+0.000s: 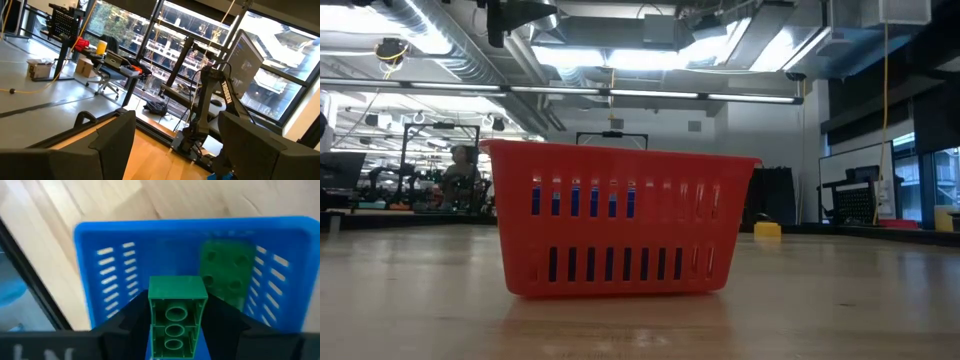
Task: Sort & place blocks by color
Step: Put the top green game piece into the blue bin, then put the green game piece into the blue bin
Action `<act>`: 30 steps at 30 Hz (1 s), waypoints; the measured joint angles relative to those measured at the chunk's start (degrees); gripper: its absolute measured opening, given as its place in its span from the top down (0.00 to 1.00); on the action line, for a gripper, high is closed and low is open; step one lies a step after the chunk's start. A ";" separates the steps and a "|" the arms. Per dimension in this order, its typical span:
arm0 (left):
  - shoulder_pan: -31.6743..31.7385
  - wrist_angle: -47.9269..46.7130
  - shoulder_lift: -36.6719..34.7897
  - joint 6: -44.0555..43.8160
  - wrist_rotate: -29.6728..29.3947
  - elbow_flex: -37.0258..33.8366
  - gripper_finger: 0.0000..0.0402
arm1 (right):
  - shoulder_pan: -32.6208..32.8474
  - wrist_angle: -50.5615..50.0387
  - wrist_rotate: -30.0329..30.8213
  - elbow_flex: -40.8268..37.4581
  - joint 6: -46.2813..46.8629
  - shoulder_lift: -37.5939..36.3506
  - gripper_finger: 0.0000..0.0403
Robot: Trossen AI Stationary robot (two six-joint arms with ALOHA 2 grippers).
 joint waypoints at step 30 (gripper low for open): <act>0.00 0.00 0.00 0.01 0.00 0.02 0.32 | -0.02 2.63 0.09 0.00 -1.02 -0.21 0.47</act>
